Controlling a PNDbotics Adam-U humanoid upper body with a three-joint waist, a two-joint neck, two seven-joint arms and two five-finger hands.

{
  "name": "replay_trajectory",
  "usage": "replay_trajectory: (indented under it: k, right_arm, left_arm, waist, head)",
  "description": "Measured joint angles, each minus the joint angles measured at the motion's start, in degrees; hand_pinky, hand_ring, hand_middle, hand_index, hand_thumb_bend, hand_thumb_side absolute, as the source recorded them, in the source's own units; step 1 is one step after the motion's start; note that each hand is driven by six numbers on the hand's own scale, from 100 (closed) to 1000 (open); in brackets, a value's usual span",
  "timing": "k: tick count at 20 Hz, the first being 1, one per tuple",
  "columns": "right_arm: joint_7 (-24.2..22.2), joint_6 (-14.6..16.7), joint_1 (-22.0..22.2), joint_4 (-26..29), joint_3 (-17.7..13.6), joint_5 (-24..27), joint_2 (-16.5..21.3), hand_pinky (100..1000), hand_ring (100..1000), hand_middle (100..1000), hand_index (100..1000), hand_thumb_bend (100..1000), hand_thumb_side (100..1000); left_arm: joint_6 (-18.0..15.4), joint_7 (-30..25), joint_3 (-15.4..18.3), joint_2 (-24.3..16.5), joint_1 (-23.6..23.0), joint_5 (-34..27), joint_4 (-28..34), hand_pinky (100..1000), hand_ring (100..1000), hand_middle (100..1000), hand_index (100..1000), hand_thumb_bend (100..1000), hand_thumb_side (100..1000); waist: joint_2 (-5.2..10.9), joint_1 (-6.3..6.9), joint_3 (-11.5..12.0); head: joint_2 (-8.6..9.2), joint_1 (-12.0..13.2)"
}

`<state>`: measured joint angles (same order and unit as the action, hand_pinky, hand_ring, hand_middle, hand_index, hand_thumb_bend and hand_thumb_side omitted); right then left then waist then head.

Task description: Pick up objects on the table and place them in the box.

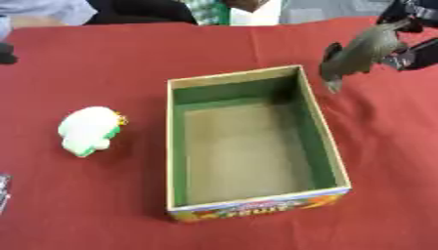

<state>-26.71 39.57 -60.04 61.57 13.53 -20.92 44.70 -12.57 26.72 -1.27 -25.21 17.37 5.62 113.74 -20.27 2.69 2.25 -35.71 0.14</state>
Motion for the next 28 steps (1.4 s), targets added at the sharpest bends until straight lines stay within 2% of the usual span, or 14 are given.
replay_trajectory:
  k: [8, 19, 21, 23, 28]
  right_arm:
    - [0.92, 0.92, -1.02, 3.95, -1.55, 4.74, 0.44, 697, 391, 100, 100, 100, 302]
    - [0.1, 0.1, -2.61, 8.4, 0.75, 6.22, 0.25, 681, 388, 100, 100, 100, 301]
    - [-0.54, -0.54, -4.62, 8.38, 2.37, 6.44, -1.21, 680, 389, 100, 100, 100, 272]
    - [-1.31, -1.31, -6.17, 8.0, 3.99, 6.16, -3.35, 680, 389, 100, 100, 100, 301]
    - [-3.25, -3.25, -7.28, 6.31, 6.58, 3.14, -8.51, 682, 388, 100, 100, 100, 301]
  left_arm:
    - [0.01, 0.01, 0.0, 0.0, 0.0, 0.0, 0.0, 578, 592, 621, 722, 100, 788]
    - [-0.04, -0.03, -0.01, -0.03, 0.35, -0.09, 0.0, 577, 594, 623, 723, 100, 779]
    - [-0.17, -0.17, -0.02, -0.07, 0.69, -0.21, 0.0, 576, 595, 623, 724, 100, 776]
    - [-0.29, -0.26, -0.02, -0.1, 0.93, -0.42, 0.0, 576, 595, 623, 724, 100, 775]
    - [-0.5, -0.45, -0.02, -0.31, 1.42, -0.62, 0.0, 576, 595, 623, 724, 100, 774]
  waist:
    - [0.19, 0.01, -0.08]
    - [0.28, -0.01, 0.31]
    - [0.51, 0.18, 0.45]
    - [0.68, 0.37, 0.45]
    - [0.68, 0.91, 0.47]
  head:
    - [0.0, 0.05]
    - [-0.02, -0.49]
    - [-0.02, -1.05]
    - [-0.02, -1.51]
    - [-0.02, -2.02]
